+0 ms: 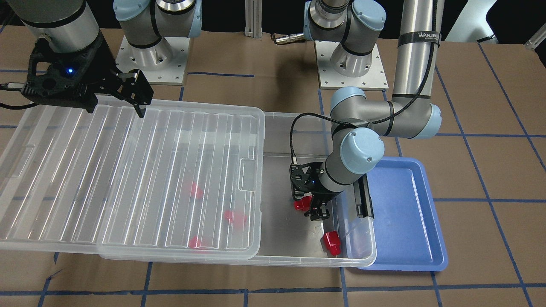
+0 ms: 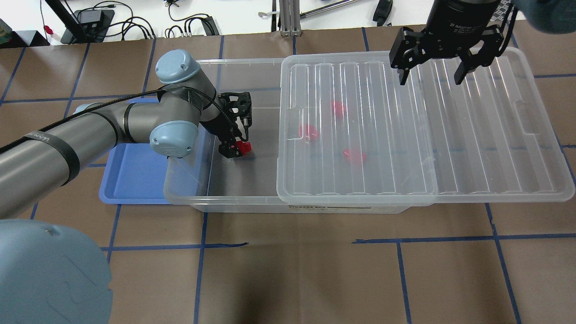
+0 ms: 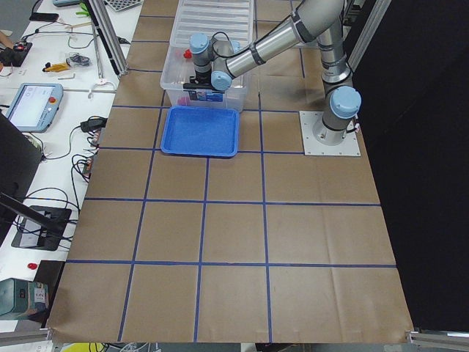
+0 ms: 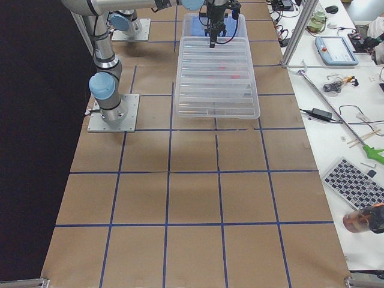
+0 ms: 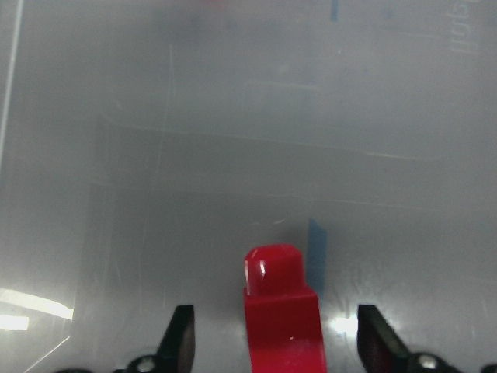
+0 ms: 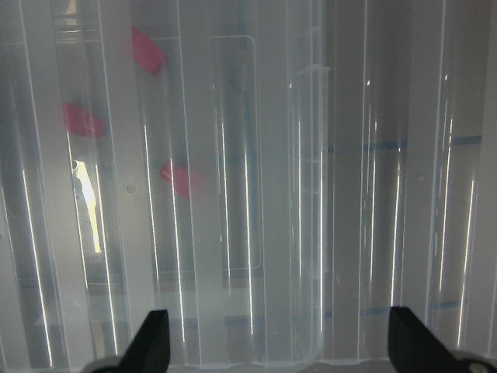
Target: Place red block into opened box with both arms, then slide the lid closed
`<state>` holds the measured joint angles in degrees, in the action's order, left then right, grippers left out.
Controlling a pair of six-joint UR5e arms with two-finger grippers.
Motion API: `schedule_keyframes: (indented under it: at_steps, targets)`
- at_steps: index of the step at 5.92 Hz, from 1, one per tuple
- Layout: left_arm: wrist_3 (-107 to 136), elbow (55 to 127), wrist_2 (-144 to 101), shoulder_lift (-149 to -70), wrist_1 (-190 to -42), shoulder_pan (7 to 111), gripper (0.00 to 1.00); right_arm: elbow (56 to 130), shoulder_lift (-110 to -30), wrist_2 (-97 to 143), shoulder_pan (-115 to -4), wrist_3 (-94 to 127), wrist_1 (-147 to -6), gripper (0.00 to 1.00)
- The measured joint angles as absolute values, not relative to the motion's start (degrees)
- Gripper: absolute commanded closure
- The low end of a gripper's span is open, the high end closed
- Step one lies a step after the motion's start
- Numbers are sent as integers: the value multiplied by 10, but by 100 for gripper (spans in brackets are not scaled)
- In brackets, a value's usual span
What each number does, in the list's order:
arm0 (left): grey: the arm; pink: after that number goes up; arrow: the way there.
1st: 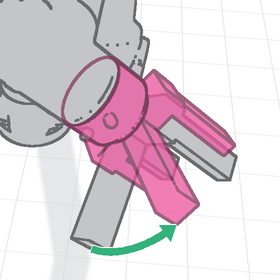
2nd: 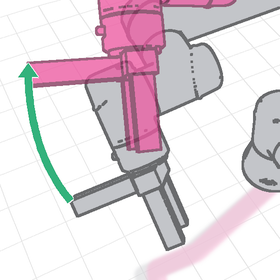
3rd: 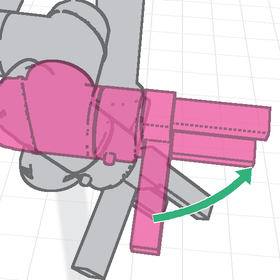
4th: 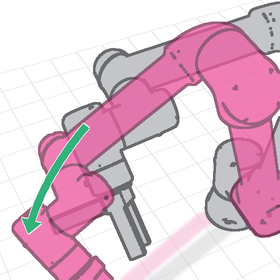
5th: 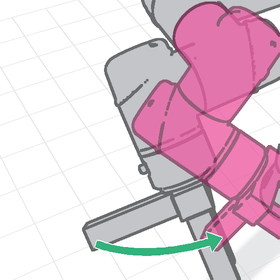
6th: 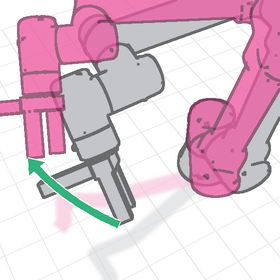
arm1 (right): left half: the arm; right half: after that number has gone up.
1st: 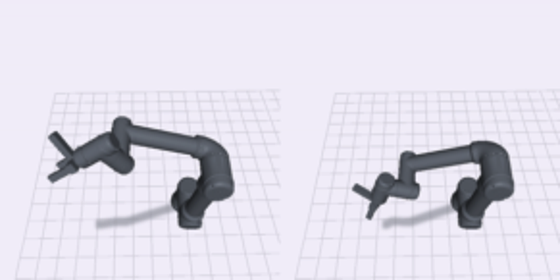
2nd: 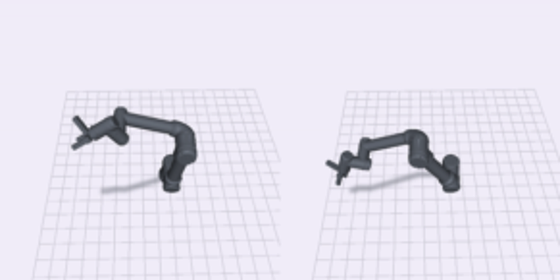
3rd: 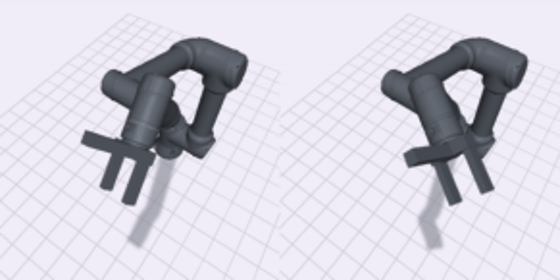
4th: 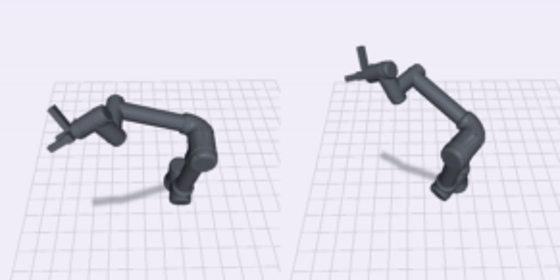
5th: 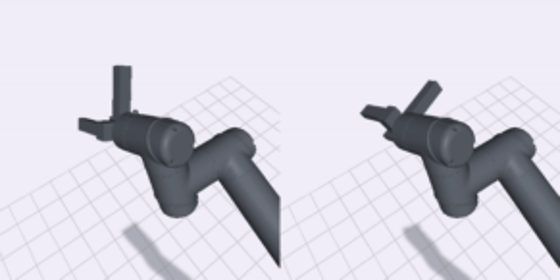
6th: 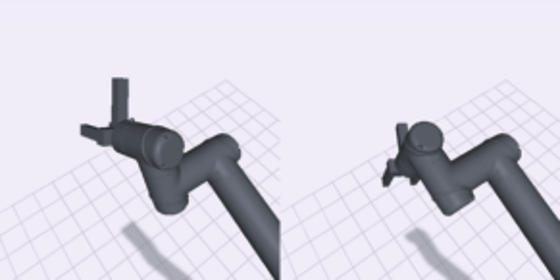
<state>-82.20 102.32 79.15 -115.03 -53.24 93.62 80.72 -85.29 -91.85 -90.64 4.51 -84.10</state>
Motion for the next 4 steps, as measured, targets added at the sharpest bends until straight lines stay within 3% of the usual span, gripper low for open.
schedule_keyframes:
  at_steps: [2, 4]
  targets:
    - [-822, 978, 792, -1089, -663, 930, 4, 805, -853, -919, -904, 43, -836, 0]
    - [-822, 859, 812, -1045, -883, 927, 2, 805, -855, -920, -890, 43, -828, 0]
